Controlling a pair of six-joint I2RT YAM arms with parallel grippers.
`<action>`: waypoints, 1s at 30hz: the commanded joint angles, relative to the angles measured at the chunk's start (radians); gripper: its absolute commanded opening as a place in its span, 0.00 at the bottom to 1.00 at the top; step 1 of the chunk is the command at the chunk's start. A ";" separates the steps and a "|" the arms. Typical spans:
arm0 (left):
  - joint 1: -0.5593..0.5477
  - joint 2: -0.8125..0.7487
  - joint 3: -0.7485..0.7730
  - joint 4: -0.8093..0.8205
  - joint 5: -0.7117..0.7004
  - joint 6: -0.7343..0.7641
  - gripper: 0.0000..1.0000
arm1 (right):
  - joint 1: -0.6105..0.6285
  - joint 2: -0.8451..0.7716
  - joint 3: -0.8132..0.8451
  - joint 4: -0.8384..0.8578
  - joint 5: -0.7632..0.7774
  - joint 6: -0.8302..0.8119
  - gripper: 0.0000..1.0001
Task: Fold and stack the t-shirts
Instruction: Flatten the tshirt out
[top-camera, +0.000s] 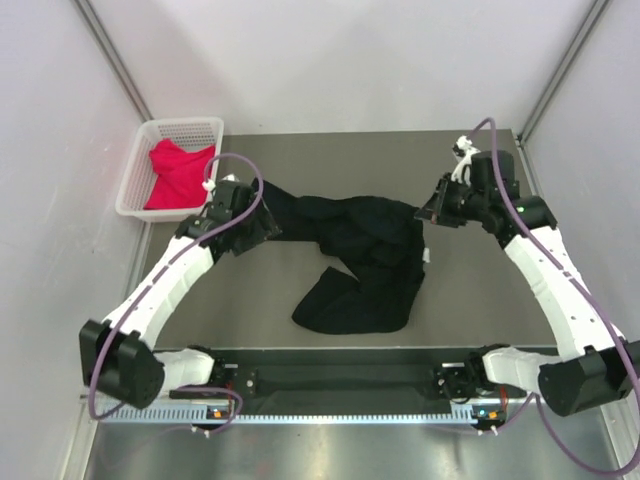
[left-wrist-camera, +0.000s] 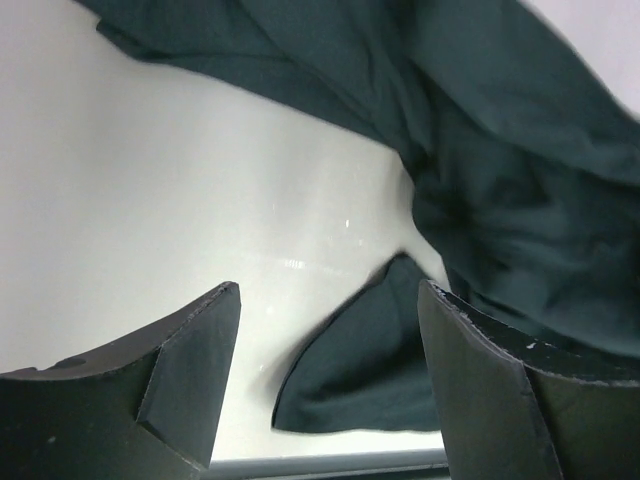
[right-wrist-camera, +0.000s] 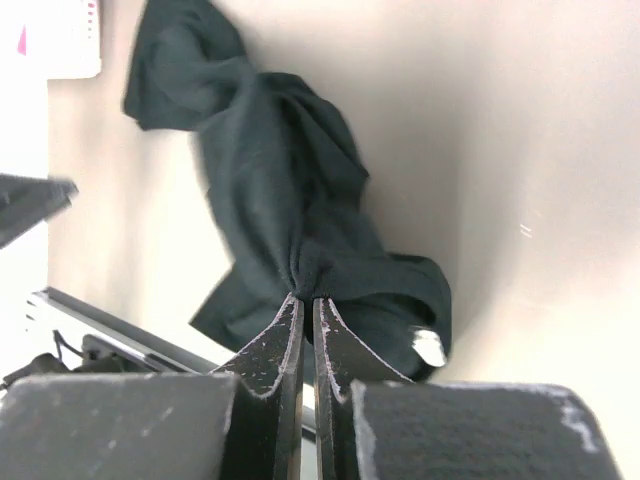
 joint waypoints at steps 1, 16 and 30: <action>0.045 0.085 0.072 0.052 0.075 -0.008 0.76 | -0.047 -0.003 -0.045 -0.136 -0.094 -0.110 0.00; 0.125 0.728 0.575 0.078 0.298 0.092 0.78 | -0.280 -0.051 -0.117 -0.225 0.070 -0.076 0.00; 0.132 0.804 0.702 0.058 0.205 0.192 0.74 | -0.432 0.222 0.177 -0.228 0.145 -0.060 0.00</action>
